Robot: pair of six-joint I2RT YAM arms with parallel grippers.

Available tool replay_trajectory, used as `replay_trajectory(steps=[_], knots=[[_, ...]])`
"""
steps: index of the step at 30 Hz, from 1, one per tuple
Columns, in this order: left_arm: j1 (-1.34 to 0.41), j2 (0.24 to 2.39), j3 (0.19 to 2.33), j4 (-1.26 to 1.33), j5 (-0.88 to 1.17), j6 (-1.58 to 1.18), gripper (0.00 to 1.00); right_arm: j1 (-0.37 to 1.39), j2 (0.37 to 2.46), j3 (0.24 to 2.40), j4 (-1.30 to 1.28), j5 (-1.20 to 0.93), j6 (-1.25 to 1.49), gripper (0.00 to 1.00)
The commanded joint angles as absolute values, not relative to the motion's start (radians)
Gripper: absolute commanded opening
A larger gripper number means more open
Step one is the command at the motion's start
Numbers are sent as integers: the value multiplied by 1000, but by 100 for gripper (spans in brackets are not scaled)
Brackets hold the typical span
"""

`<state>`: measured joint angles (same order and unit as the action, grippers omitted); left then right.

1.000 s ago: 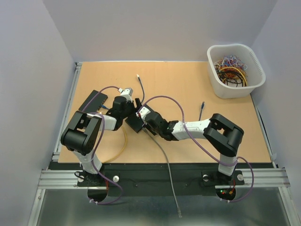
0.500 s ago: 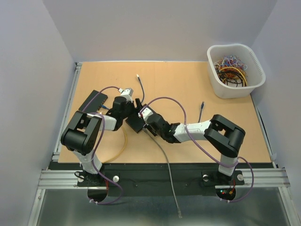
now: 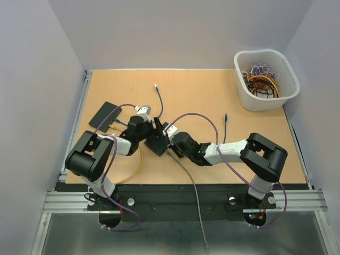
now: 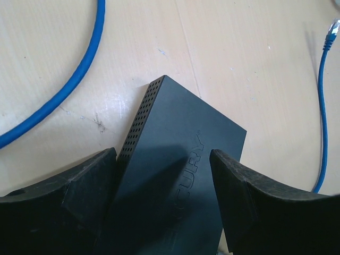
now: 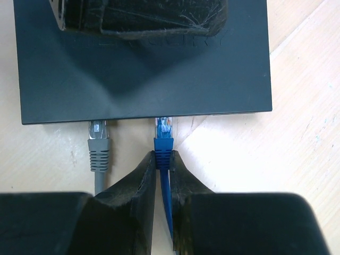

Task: Insert the plug into the switch port

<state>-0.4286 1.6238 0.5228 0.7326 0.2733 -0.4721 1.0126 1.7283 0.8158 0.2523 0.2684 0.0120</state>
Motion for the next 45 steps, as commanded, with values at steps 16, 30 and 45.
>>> replay_trajectory(steps=[16,30,45], knots=[[-592,1609,390,638,322,-641,79,1031,1701,850,423,236,32,0],[-638,1637,351,729,350,-673,78,1031,1776,1018,472,84,-52,1],[-712,1692,377,741,321,-678,75,1031,1825,1170,620,-72,-35,0]])
